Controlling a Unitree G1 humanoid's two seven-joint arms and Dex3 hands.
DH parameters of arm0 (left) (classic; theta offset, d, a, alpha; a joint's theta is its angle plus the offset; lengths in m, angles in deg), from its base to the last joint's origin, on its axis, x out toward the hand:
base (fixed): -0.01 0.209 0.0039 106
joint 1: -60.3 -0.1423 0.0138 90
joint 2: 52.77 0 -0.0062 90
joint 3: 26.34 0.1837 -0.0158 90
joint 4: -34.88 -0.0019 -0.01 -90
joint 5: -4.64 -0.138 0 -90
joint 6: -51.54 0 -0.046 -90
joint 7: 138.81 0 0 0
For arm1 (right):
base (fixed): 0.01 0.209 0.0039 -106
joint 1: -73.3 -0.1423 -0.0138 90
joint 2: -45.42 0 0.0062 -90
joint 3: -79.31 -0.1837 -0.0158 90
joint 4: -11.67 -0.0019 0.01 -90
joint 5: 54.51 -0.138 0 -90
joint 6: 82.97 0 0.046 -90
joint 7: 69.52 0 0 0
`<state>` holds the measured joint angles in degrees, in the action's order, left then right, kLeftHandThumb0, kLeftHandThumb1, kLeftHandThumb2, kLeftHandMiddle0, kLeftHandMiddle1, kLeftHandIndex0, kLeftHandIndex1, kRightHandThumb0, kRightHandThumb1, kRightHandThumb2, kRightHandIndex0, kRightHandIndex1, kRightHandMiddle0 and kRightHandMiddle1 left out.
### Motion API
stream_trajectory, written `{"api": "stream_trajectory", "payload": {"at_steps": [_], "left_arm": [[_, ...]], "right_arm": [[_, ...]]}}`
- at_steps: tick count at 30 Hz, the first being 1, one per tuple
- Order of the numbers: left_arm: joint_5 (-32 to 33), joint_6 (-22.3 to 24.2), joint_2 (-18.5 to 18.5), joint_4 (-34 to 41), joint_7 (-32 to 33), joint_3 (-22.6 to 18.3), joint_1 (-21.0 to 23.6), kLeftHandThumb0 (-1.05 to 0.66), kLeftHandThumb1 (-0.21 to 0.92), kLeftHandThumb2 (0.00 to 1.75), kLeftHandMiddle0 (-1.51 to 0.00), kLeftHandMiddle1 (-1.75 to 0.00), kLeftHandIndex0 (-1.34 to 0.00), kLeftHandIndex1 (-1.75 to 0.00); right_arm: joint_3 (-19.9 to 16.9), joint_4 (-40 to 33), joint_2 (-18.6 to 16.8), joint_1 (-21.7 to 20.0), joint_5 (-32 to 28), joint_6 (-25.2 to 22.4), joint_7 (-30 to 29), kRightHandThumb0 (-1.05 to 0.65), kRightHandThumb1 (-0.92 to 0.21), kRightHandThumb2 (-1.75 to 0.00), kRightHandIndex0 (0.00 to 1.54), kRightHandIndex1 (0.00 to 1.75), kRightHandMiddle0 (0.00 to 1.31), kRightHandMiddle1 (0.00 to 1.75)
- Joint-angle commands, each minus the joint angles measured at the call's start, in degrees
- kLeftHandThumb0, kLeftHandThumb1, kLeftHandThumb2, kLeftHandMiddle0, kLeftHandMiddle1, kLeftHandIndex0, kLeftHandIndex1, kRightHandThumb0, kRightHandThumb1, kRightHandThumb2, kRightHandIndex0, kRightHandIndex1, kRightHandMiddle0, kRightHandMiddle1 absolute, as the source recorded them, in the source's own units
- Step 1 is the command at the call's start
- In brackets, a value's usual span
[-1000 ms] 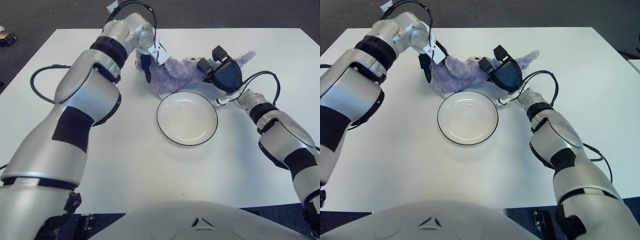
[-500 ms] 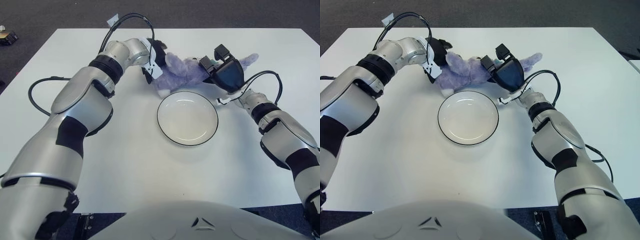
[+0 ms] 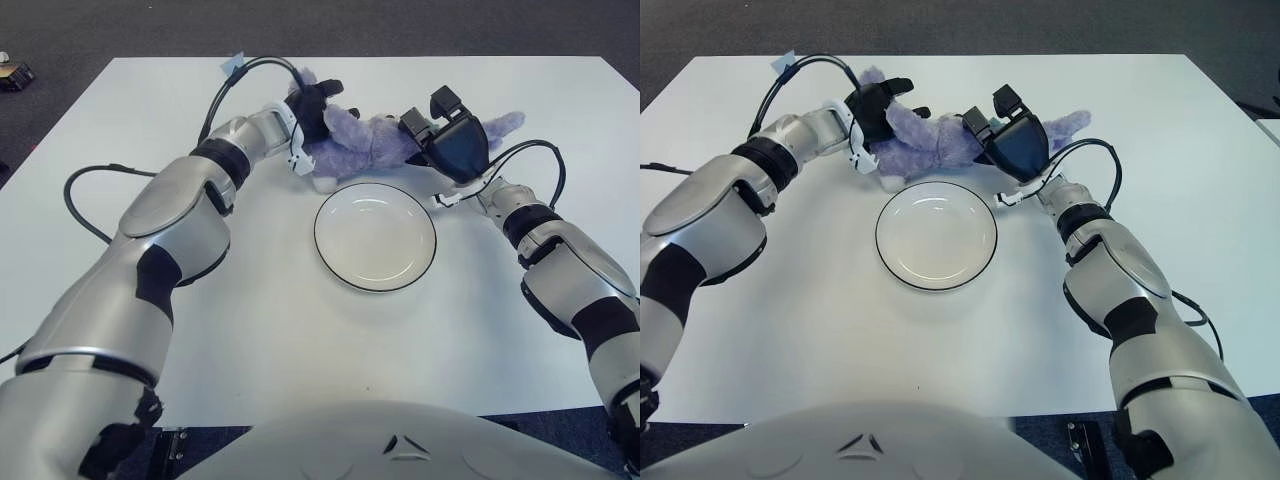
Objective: Put the doll into the plate.
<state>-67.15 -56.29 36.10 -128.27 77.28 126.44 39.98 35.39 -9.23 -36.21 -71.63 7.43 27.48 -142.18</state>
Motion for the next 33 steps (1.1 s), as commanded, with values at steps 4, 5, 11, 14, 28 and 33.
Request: {"api": "stream_trajectory", "payload": {"at_steps": [4,5,11,14,28,33], "left_arm": [[-3.5,2.5,0.0,-2.0,7.7,3.8,-5.2,-0.21,0.53,0.92,-0.63,-1.73,-0.6,-1.43],[-3.6,2.6,0.1,-2.2,8.1,4.1,-5.2,-0.28,0.52,0.96,-0.72,-1.74,-0.56,-1.53],[-3.4,3.3,0.3,-2.8,9.5,5.3,-5.1,-0.4,0.51,1.03,-0.85,-1.75,-0.5,-1.69],[-3.2,3.4,0.3,-2.9,9.7,5.5,-5.0,-0.41,0.51,1.03,-0.86,-1.75,-0.49,-1.7],[-5.9,9.8,-0.3,-4.1,14.7,10.1,-5.5,-0.41,0.5,1.07,-0.88,-1.75,-0.47,-1.75],[-6.8,12.7,-0.5,-4.4,14.5,11.2,-5.7,-0.41,0.51,1.05,-0.89,-1.75,-0.46,-1.75]], "right_arm": [[-2.8,-1.0,1.7,0.9,-2.8,0.8,2.6,0.0,-0.56,-1.01,0.38,1.75,0.31,1.7],[-3.0,-1.2,1.8,0.9,-2.9,0.9,2.8,0.0,-0.56,-1.02,0.38,1.75,0.3,1.71],[-4.0,-1.8,1.9,1.3,-3.0,1.3,4.1,0.0,-0.55,-1.03,0.38,1.75,0.3,1.73],[-4.1,-2.0,2.0,1.4,-3.0,1.3,4.3,0.0,-0.55,-1.04,0.38,1.75,0.3,1.73],[-26.7,-27.2,6.9,9.2,-45.0,7.7,60.7,0.06,-0.63,-0.8,0.44,1.69,0.42,1.33],[-29.3,-35.5,8.7,8.9,-52.6,-6.0,78.3,-0.24,-0.87,-0.21,0.49,1.01,0.37,0.78]]}}
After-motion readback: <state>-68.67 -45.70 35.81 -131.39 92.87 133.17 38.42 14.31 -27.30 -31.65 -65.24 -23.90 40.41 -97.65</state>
